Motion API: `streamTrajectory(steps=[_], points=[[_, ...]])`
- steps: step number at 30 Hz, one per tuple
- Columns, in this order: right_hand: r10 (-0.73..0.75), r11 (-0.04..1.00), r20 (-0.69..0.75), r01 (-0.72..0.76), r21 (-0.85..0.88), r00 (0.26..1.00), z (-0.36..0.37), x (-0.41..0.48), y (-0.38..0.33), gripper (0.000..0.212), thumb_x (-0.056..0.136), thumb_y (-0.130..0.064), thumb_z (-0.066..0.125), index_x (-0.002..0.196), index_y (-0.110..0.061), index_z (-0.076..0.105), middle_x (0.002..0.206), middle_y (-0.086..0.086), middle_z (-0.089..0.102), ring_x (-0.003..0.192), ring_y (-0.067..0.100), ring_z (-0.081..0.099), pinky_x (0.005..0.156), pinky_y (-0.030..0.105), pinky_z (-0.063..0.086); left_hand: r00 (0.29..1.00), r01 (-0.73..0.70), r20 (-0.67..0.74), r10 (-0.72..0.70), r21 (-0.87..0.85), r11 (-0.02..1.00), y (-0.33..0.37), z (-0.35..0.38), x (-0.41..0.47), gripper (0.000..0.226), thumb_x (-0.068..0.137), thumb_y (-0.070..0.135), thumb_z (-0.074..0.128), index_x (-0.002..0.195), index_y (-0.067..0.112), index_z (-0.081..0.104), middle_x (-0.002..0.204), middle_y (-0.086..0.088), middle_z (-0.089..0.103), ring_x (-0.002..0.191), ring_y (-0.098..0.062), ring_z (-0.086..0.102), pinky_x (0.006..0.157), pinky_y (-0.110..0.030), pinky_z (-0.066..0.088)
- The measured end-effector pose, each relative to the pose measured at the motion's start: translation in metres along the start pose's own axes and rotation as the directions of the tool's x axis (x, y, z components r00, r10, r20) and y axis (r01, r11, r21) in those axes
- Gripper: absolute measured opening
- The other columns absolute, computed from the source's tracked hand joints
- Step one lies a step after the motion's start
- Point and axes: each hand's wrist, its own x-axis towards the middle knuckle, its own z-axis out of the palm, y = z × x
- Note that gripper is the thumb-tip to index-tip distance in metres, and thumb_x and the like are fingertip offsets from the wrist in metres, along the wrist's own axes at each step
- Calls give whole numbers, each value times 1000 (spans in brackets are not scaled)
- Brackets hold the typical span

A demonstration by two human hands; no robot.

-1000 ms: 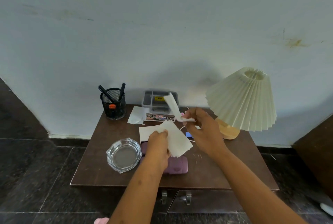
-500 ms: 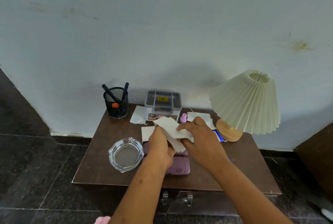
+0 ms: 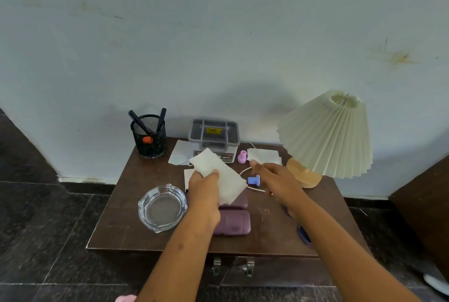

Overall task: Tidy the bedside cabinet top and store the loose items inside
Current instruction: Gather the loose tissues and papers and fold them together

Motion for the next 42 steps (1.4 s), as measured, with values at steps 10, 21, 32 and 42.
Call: streamTrajectory(steps=[10,21,32,42], points=[[0,662,51,38,-748,999,9,77,51,38,95,-47,31,130,-47,47,157,-7,16,145,24,10,113,55,9,999,22,35,-25,70,997,-4,-2,7,24,95,6,46,114,21,50,108,-4,60,101,-27,60,88,-44,52],[61,683,95,28,-730,994,7,83,61,53,97,-48,27,145,-24,31,159,-9,14,146,24,11,115,57,11,996,35,77,-42,91,995,-6,-1,6,23,95,6,47,110,23,49,89,3,60,81,-17,60,66,-32,53],[-116,633,-40,43,-773,992,-17,62,60,31,88,-22,44,112,-24,63,124,2,60,111,24,56,87,35,44,996,30,77,-42,143,989,-5,0,6,36,95,8,47,130,17,47,105,0,58,83,-14,59,67,-32,53],[-102,454,148,179,-873,984,-4,50,54,36,91,-24,37,113,-31,65,151,-13,33,136,23,31,109,58,11,993,31,104,-48,160,987,-5,1,4,37,96,8,45,131,19,46,98,2,59,80,-13,59,55,-28,49]])
